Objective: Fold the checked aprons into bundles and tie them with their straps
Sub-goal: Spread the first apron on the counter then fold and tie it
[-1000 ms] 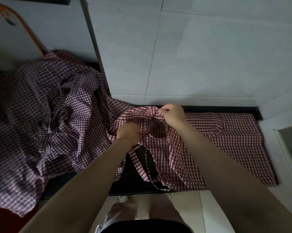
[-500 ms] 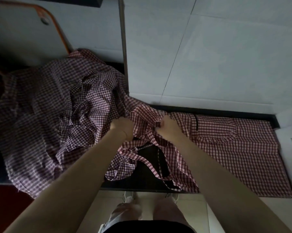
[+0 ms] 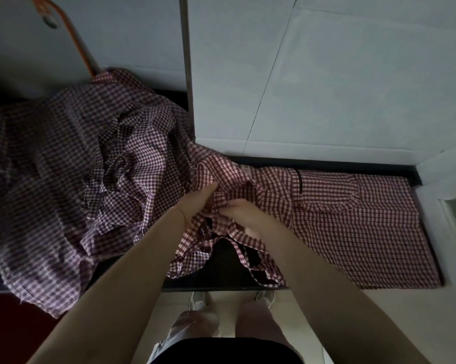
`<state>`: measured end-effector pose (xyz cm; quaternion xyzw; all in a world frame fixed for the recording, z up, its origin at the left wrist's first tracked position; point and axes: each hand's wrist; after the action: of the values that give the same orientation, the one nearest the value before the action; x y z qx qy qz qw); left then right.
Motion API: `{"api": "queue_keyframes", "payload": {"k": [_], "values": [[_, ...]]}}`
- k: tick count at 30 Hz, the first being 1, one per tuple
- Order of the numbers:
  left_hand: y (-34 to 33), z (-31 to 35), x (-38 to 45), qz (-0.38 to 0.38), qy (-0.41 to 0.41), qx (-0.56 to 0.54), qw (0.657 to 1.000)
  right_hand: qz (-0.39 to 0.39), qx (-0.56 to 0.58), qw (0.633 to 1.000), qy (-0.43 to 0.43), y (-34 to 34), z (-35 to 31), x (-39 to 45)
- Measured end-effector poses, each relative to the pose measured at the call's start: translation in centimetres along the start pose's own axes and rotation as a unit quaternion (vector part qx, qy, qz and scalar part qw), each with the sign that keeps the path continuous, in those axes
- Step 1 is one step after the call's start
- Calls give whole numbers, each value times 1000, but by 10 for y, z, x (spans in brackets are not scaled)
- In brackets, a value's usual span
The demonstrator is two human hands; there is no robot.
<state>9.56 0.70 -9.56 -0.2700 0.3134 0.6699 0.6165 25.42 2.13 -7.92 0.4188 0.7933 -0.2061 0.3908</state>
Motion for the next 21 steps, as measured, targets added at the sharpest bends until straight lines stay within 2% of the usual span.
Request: {"api": "queue_keyframes", "payload": {"k": [3,5,8,9,10,11,13,16,18,21], "values": [[16,2,9,20,-31,125,991,-53,-123,990,-40,-6,-3,-2],[26,4,10,-1,-30,272,962,-30,-190,980,-53,-3,-5,-2],[35,10,0,-27,26,529,848,114,-288,950,27,10,1,4],[34,11,-2,-3,20,580,815,174,-328,927,52,16,4,6],[31,12,-5,41,-9,592,805,228,-362,902,64,20,9,8],[26,13,-4,89,-39,569,817,268,-382,882,66,23,13,9],[14,13,0,166,-91,456,870,313,-392,863,61,28,23,8],[-1,9,12,132,-70,336,930,307,-407,860,26,34,37,7],[-6,3,17,129,-53,293,946,269,-433,860,-12,37,45,3],[-10,4,17,239,-109,232,936,257,-468,845,-39,40,55,1]]}}
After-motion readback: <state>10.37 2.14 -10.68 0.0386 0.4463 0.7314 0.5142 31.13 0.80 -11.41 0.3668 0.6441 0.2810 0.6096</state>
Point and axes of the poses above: each hand's wrist, its own x-axis towards the middle knuckle, its own y-axis out of the back of the hand, z = x × y, and after that the axes turned 3 degrees about -y, right-handed
